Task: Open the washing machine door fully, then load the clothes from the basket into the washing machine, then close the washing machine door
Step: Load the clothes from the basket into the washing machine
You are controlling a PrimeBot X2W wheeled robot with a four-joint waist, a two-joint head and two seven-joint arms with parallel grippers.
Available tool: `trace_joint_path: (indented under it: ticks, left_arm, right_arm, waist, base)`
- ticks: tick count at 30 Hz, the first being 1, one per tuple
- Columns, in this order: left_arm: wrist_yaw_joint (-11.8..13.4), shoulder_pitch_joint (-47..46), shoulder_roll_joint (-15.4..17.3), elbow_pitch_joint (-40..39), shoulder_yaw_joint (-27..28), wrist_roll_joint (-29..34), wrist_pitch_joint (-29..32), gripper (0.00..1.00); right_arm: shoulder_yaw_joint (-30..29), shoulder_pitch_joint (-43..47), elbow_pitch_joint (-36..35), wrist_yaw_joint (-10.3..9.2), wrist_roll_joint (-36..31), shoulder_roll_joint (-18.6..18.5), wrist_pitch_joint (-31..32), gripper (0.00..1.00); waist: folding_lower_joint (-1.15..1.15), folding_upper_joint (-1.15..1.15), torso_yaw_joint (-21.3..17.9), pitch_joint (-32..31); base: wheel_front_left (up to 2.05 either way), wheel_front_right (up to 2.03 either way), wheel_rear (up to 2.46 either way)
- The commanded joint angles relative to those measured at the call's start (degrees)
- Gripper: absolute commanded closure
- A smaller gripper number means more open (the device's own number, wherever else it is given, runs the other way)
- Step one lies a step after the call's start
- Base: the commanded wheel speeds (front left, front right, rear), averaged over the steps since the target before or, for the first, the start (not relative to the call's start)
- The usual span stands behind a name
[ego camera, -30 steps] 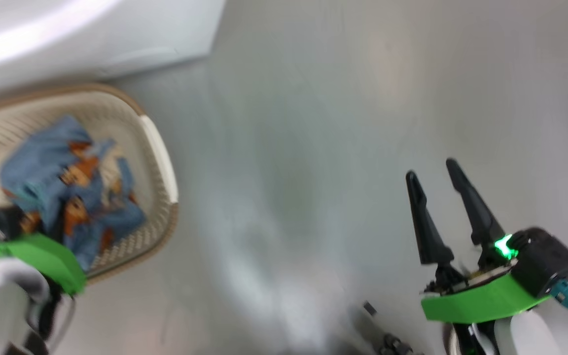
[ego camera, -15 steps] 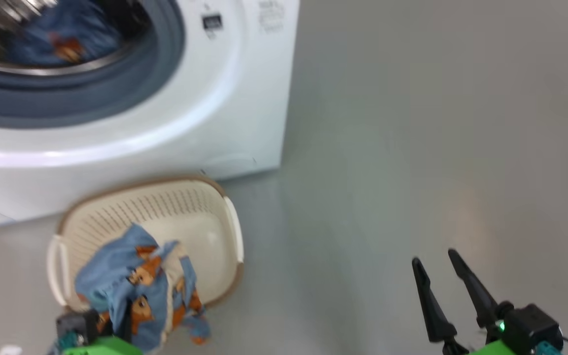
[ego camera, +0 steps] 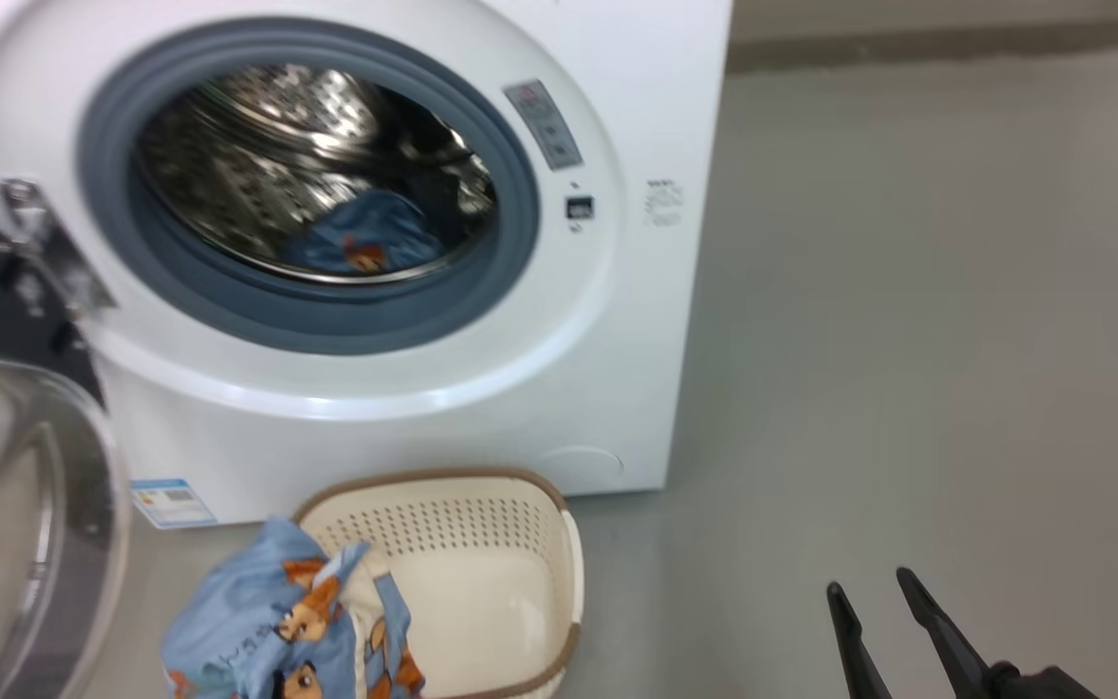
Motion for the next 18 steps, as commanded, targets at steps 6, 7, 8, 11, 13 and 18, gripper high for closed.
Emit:
trace_joint_path:
  ticks: [6, 7, 8, 11, 13, 18]
  left_arm:
    - [1.24, 2.94, -0.51, -7.99, 3.62, 2.59, -0.62, 1.00]
    - [1.29, 3.31, -0.64, -9.03, 3.96, 2.94, -0.62, 1.00]
    - [1.32, 3.71, -0.74, -9.93, 4.26, 3.30, -0.62, 1.00]
    - [1.51, 4.88, -1.09, -12.85, 5.19, 4.36, -0.62, 1.00]
    - [1.51, 5.58, -1.27, -14.40, 5.71, 4.91, -0.62, 1.00]
    - [1.42, 7.01, -1.63, -16.83, 6.18, 5.82, -0.62, 1.00]
  right_arm:
    - [0.39, 1.04, -1.42, 0.16, -0.71, -0.66, -0.28, 0.00]
    - [0.32, 1.24, -1.39, 0.16, -0.97, -0.66, -0.28, 0.00]
    - [0.25, 1.43, -1.36, 0.16, -1.14, -0.66, -0.28, 0.00]
    - [-0.09, 1.89, -1.17, 0.16, -1.57, -0.66, -0.28, 0.00]
    - [-0.38, 2.13, -0.91, 0.16, -1.83, -0.66, -0.28, 0.00]
    - [-0.78, 2.34, -0.55, 0.16, -2.12, -0.66, -0.28, 0.00]
  waist:
    - [0.00, 0.00, 6.04, -6.87]
    - [0.00, 0.00, 6.11, -7.03]
    - [0.00, 0.00, 6.14, -7.21]
    - [0.00, 0.00, 5.97, -7.58]
    - [0.00, 0.00, 5.74, -7.80]
    - [0.00, 0.00, 4.99, -7.94]
  base:
    - [0.00, 0.00, 0.00]
    - [0.00, 0.00, 0.00]
    - [0.00, 0.00, 0.00]
    - [0.00, 0.00, 0.00]
    - [0.00, 0.00, 0.00]
    - [0.00, 0.00, 0.00]
